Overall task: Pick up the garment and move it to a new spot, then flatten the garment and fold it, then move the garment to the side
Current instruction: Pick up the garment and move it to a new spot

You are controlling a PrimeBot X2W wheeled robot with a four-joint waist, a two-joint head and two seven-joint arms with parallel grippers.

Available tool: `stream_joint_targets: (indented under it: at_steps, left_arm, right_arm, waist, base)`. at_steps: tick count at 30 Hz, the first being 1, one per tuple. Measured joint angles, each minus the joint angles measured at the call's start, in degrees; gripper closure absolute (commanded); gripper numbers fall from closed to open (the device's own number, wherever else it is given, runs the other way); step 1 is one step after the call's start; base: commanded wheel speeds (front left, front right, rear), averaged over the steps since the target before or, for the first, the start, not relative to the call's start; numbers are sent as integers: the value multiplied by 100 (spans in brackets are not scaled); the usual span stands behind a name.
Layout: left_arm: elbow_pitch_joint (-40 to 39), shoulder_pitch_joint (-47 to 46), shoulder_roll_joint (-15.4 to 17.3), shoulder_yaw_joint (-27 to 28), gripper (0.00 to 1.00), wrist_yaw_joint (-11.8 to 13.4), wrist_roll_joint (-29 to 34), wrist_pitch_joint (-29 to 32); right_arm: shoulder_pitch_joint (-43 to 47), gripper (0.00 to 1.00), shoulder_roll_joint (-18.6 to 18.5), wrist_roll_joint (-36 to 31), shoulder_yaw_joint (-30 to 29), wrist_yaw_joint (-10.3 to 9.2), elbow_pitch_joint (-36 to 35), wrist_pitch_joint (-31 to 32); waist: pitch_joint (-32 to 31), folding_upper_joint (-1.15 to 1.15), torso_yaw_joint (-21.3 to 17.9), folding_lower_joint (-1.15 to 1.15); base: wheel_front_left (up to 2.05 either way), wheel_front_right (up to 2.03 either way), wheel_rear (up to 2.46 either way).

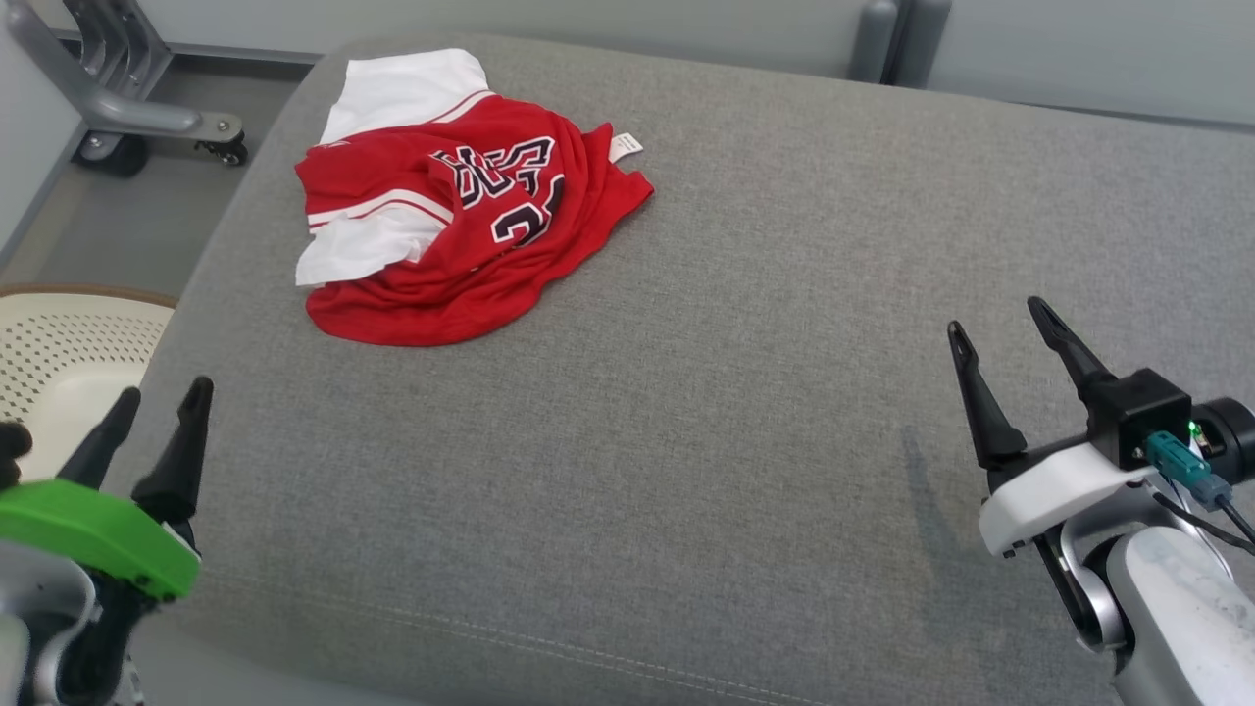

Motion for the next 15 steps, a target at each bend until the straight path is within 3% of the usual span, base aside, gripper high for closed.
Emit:
stream_joint_targets:
  at_steps: [3, 5, 9, 15]
  left_arm:
    - [222, -573, 172, 103, 0, 48, -396, 724]
    - [387, -973, 233, 325, 0, 247, -733, 1152]
    - [699, -1575, 538, 487, 0, 545, -964, 1967]
    - [1315, -2262, 922, 837, 0, 665, -1302, 2827]
  right_arm:
    - [-224, 0, -36, -64, 127, 98, -108, 120]
    - [-352, 0, -40, -109, 212, 145, -190, 186]
    - [-514, 0, -76, -179, 197, 143, -396, 270]
    - [-591, 0, -188, -277, -27, 81, -676, 331]
  waist:
    - [215, 0, -79, 0]
    - [353, 0, -161, 0]
    - [605, 0, -396, 0]
    - [1087, 0, -879, 1]
  base:
    - [0, 0, 0]
    - [0, 0, 0]
    - [0, 0, 0]
    - [0, 0, 0]
